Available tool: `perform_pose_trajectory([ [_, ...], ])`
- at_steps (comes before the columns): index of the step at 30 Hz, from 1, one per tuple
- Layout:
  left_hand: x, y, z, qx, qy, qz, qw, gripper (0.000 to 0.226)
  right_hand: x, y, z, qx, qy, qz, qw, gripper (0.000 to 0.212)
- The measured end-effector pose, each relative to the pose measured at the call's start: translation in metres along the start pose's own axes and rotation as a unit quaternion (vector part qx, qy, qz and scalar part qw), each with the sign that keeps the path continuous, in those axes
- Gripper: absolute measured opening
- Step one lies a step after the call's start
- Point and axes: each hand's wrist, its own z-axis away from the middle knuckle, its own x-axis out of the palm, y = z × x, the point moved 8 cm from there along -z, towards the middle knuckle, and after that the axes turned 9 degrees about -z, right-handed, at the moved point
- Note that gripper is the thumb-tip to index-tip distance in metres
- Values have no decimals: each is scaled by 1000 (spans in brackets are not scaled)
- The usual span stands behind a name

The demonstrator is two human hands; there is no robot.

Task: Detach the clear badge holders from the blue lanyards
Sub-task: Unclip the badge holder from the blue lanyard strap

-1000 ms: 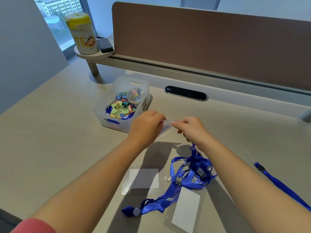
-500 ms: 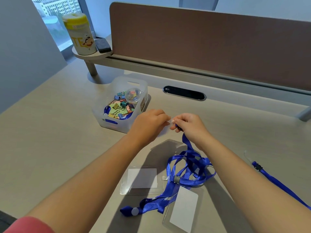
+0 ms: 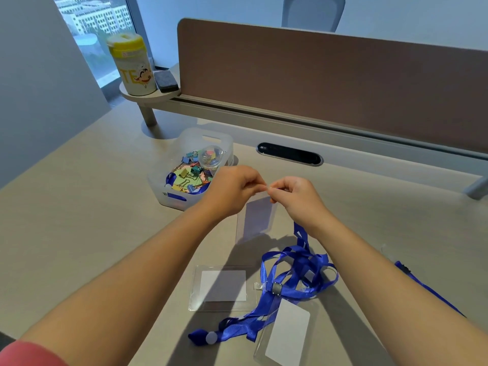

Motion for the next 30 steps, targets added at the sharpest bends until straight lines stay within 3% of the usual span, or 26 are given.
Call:
perform_pose_trajectory([
  [4,-3,5,0,6,35,-25,999,20,-4,-3,0,5,40,-31,999,11],
  [9,-4,0,0,-54,78,67,993,18,-5,-5,-3,13,64,-55,996,21],
  [18,9,-16,-5,-134,38,224,965,19,-1,-12,-6,-12,52,-37,998,15],
  [24,12,-19,-8,-170,4,366,915,10,-10,-11,-12,42,27,-143,989,28],
  [25,12,-16,-8,-158,-1,362,919,9,-11,-10,-14,51,21,-176,983,28],
  [28,14,-12,-7,-126,-14,306,944,37,-14,-9,-19,81,5,-261,962,25],
  [30,13,-13,-9,-130,2,284,950,33,-14,-9,-21,92,-5,-282,955,23],
])
